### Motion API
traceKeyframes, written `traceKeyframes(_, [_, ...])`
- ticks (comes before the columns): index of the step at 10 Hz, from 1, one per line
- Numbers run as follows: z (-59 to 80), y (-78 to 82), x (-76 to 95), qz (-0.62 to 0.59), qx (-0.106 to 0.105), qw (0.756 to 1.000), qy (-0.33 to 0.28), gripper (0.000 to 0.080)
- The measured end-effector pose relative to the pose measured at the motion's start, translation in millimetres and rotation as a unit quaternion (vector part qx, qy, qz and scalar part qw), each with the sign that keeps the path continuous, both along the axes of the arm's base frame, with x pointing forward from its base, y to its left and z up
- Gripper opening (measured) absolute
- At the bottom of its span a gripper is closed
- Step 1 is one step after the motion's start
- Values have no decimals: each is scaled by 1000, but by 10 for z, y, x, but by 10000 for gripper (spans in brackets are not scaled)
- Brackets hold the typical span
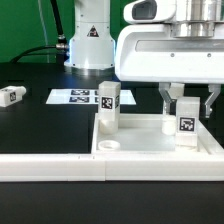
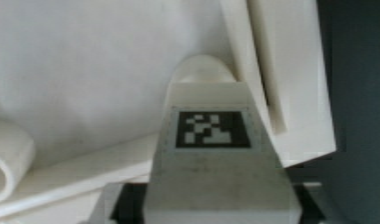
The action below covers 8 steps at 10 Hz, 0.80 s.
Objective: Assemble square table
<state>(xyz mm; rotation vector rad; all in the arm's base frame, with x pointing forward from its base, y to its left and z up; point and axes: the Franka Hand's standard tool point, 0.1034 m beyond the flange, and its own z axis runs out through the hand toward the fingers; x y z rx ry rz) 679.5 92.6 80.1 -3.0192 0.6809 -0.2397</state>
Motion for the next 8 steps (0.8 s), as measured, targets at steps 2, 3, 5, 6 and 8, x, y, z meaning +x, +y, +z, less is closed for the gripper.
traceKeyframes(2, [-25,54,3,-114,12,993,14,288])
traceKeyframes(3, [-27,39,6,-184,22,983,15,288])
traceKeyframes(5, [-37,8,-4,-337,57,940,19,290])
traceKeyframes(6, [-41,-3,-14,-409,75,909,26,291])
traceKeyframes(8, [-42,12,-27,-470,83,878,36,291])
